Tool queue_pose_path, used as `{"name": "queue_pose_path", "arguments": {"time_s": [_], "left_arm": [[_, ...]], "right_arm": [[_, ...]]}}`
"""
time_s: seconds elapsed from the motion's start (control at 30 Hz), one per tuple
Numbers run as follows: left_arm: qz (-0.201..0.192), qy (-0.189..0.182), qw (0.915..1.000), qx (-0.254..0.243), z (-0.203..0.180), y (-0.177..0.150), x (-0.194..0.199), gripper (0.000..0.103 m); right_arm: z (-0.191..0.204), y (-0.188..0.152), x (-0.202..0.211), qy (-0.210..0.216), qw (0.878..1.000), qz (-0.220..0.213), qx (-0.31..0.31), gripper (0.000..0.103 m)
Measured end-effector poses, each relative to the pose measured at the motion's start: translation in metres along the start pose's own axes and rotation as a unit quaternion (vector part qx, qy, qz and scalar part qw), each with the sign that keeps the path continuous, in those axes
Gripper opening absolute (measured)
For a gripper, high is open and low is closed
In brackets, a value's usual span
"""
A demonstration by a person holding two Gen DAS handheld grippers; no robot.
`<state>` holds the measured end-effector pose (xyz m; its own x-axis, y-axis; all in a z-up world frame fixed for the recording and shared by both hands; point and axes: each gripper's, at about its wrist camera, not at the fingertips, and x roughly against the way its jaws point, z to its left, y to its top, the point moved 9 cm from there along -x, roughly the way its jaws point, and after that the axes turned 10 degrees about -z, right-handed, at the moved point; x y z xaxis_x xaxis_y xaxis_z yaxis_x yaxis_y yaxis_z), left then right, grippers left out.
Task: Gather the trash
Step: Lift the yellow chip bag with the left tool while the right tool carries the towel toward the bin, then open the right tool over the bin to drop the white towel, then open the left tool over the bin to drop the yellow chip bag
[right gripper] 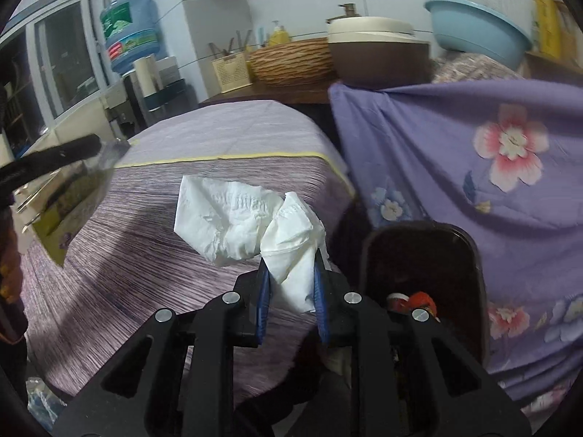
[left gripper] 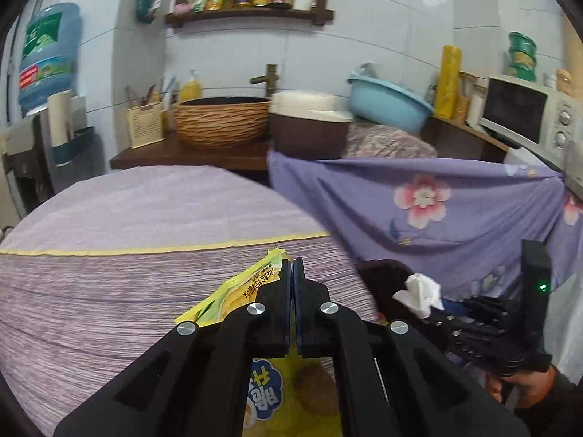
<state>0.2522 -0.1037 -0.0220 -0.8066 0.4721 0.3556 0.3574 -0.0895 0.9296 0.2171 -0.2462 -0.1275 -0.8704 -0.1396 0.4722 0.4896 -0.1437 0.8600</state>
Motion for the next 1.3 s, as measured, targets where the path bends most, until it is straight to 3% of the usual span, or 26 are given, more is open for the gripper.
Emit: {"name": "queue_pose_path", "arguments": {"time_s": [0.3,0.5,0.6,0.7,0.77,0.83,1.13,1.3], "left_arm": [[-0.009,-0.088,0.996,-0.004,-0.106,0.0,-0.021,0.003],[0.012,-0.132,0.9911,-0.013,-0.161,-0.019,-0.044,0.003],[0.035,-0.144,0.9889,0.001,-0.171,-0.034,-0.057,0.003],[0.053,-0.147,0.9877,0.005,-0.176,-0.048,-0.068,0.003],[0.065,-0.15,0.9866,0.003,-0.179,-0.057,-0.074,0.003],[0.074,-0.152,0.9856,0.001,-0.183,-0.065,-0.079,0.003],[0.101,-0.176,0.9789,-0.021,-0.21,-0.089,-0.113,0.003],[0.147,-0.18,0.9727,-0.01,-0.219,-0.116,-0.15,0.003]], "right_arm": [[-0.091,-0.035,0.014,-0.09,0.995,0.013,-0.042,0.021],[-0.137,-0.078,-0.017,-0.122,0.988,0.071,-0.055,0.021],[-0.151,-0.1,-0.03,-0.132,0.985,0.091,-0.064,0.022],[-0.161,-0.114,-0.039,-0.137,0.982,0.1,-0.077,0.034],[-0.166,-0.121,-0.043,-0.139,0.982,0.104,-0.08,0.052],[-0.169,-0.125,-0.042,-0.145,0.981,0.102,-0.08,0.059],[-0.181,-0.119,-0.007,-0.161,0.98,0.076,-0.093,0.062],[-0.185,-0.118,0.019,-0.17,0.979,0.065,-0.095,0.063]]}}
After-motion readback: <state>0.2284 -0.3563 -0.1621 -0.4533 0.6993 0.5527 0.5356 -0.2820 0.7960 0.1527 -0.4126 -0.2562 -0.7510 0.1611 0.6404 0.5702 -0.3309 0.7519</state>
